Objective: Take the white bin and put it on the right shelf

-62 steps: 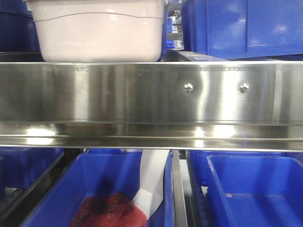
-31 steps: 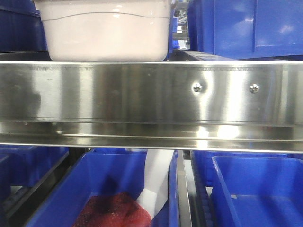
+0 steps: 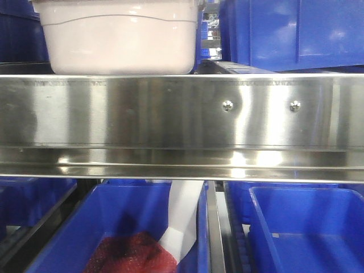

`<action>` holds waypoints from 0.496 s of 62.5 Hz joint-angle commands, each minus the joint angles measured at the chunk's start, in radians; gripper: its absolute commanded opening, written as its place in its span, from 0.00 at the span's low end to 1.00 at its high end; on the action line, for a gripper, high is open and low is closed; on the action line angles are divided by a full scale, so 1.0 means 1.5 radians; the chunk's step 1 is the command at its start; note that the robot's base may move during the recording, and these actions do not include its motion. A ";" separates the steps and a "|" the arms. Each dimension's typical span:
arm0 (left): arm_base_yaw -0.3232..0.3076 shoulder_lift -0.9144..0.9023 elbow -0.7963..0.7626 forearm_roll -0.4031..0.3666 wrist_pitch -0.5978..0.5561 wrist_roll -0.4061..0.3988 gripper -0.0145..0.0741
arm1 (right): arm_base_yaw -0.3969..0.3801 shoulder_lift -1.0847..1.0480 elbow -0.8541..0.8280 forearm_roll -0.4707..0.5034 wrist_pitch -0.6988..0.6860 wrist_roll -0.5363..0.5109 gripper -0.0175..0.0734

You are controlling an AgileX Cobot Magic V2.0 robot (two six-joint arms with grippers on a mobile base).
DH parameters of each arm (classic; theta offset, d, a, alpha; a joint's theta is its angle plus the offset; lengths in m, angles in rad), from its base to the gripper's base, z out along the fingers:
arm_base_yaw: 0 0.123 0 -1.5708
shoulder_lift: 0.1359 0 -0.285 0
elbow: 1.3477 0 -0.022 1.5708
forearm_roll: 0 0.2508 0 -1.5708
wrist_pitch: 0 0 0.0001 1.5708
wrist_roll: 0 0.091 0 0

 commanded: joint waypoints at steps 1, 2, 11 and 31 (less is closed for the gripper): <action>0.002 -0.007 0.011 0.003 -0.063 -0.016 0.02 | 0.002 -0.004 -0.017 0.006 -0.058 0.000 0.27; 0.002 -0.007 0.011 0.003 -0.063 -0.016 0.02 | 0.002 -0.004 -0.017 0.006 -0.058 0.000 0.27; 0.002 -0.007 0.011 0.003 -0.063 -0.016 0.02 | 0.002 -0.004 -0.017 0.006 -0.058 0.000 0.27; 0.002 -0.007 0.011 0.003 -0.063 -0.016 0.02 | 0.002 -0.004 -0.017 0.006 -0.058 0.000 0.27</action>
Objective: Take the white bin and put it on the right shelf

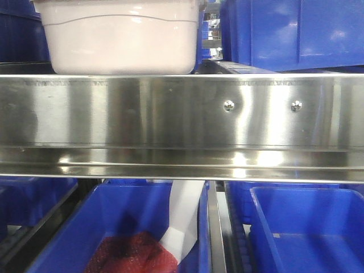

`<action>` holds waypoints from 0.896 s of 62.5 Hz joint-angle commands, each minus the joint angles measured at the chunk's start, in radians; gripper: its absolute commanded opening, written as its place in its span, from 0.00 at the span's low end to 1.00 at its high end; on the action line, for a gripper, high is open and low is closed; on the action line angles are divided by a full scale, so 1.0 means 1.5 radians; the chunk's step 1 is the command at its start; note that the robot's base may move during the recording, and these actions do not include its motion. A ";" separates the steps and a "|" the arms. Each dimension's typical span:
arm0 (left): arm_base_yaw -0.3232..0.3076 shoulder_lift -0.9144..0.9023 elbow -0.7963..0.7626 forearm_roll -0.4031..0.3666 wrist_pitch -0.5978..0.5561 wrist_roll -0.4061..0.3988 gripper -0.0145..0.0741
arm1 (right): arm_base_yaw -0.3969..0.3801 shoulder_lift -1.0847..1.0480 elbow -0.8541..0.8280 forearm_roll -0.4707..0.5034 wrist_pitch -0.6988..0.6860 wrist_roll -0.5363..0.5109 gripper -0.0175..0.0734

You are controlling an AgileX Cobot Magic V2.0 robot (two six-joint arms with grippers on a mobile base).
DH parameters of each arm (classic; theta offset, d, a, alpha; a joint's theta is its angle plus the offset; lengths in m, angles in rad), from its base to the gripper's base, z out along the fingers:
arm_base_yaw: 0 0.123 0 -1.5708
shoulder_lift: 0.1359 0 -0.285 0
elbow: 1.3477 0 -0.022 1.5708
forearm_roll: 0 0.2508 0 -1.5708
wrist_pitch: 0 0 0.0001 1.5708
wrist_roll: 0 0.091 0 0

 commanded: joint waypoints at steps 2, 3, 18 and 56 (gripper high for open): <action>0.002 -0.007 0.011 -0.001 -0.063 -0.008 0.02 | 0.002 -0.004 -0.017 0.006 -0.058 0.000 0.27; 0.002 -0.007 0.011 -0.001 -0.063 -0.008 0.02 | 0.002 -0.004 -0.017 0.006 -0.058 0.000 0.27; 0.002 -0.007 0.011 -0.001 -0.063 -0.008 0.02 | 0.002 -0.004 -0.017 0.006 -0.058 0.000 0.27; 0.002 -0.007 0.011 -0.003 -0.063 -0.008 0.02 | 0.010 -0.006 0.101 -0.014 -0.211 0.031 0.27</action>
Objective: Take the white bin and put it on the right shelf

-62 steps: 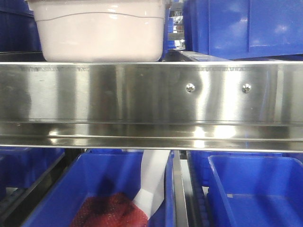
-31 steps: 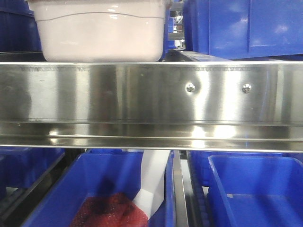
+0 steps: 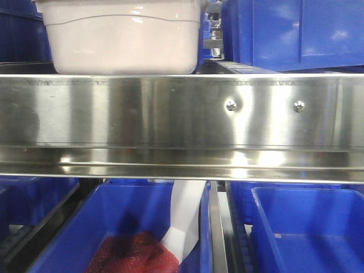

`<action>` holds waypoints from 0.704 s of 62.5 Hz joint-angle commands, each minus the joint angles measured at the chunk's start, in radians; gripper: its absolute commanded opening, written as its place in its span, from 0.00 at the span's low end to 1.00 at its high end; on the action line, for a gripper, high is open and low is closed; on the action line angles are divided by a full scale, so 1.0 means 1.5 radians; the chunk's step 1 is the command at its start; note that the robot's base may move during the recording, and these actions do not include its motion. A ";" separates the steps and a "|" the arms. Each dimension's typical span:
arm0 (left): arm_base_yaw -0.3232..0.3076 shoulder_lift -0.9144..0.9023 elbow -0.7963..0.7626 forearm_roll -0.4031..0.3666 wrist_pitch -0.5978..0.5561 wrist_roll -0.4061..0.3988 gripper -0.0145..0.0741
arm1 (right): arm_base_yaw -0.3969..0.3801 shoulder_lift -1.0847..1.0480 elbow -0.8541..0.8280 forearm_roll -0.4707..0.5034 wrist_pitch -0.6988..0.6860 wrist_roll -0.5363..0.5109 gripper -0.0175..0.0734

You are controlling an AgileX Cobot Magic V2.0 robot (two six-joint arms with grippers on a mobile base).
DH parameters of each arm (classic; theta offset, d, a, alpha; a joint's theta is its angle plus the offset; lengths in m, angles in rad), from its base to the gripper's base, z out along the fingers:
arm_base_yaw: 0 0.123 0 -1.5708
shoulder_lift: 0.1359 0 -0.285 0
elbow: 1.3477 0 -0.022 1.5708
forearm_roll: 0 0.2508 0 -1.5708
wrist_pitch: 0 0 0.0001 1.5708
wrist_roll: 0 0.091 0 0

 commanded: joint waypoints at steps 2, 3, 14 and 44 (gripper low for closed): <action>0.002 -0.007 0.011 -0.003 -0.063 -0.008 0.02 | 0.014 -0.007 0.034 -0.012 -0.101 0.013 0.27; 0.002 -0.007 0.011 -0.003 -0.063 -0.008 0.02 | 0.021 -0.007 0.046 -0.016 -0.105 0.014 0.27; 0.002 -0.007 0.011 -0.003 -0.063 -0.008 0.02 | 0.075 -0.007 0.131 -0.054 -0.157 0.014 0.27; 0.002 -0.007 0.011 -0.003 -0.063 -0.008 0.02 | 0.090 -0.007 0.296 -0.090 -0.362 0.059 0.27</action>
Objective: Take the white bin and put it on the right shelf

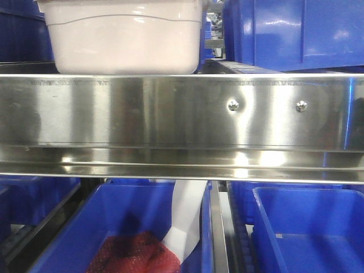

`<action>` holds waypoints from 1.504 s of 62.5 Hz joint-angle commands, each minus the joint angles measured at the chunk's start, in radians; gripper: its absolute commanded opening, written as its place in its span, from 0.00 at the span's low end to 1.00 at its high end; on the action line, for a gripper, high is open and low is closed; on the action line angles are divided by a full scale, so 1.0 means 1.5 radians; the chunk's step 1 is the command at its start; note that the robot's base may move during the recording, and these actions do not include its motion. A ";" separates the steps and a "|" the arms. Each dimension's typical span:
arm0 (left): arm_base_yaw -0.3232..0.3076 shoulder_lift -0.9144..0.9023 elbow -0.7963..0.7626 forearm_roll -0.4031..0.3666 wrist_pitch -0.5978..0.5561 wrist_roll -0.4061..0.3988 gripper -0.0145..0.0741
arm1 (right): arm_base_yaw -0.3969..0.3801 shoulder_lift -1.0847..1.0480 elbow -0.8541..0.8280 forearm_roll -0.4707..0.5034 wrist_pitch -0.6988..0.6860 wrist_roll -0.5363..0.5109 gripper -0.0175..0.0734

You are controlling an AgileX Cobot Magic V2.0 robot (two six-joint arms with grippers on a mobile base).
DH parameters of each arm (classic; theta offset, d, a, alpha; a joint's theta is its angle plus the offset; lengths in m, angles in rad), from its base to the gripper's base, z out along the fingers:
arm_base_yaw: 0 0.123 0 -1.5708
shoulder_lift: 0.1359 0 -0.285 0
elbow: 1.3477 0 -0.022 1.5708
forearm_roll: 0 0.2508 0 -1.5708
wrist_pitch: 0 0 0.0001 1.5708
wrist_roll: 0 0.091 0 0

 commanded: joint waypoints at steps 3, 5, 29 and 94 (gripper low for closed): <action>0.002 -0.007 0.011 -0.003 -0.063 -0.008 0.02 | 0.001 -0.007 0.002 -0.011 -0.059 0.006 0.27; 0.002 -0.007 0.011 -0.003 -0.063 -0.008 0.02 | 0.001 -0.007 0.002 -0.010 -0.058 0.006 0.27; 0.002 -0.007 0.011 -0.003 -0.063 -0.008 0.02 | 0.001 -0.007 0.002 -0.010 -0.057 0.006 0.27; 0.002 -0.007 0.011 -0.003 -0.063 -0.008 0.02 | 0.001 -0.007 0.002 -0.010 -0.057 0.006 0.27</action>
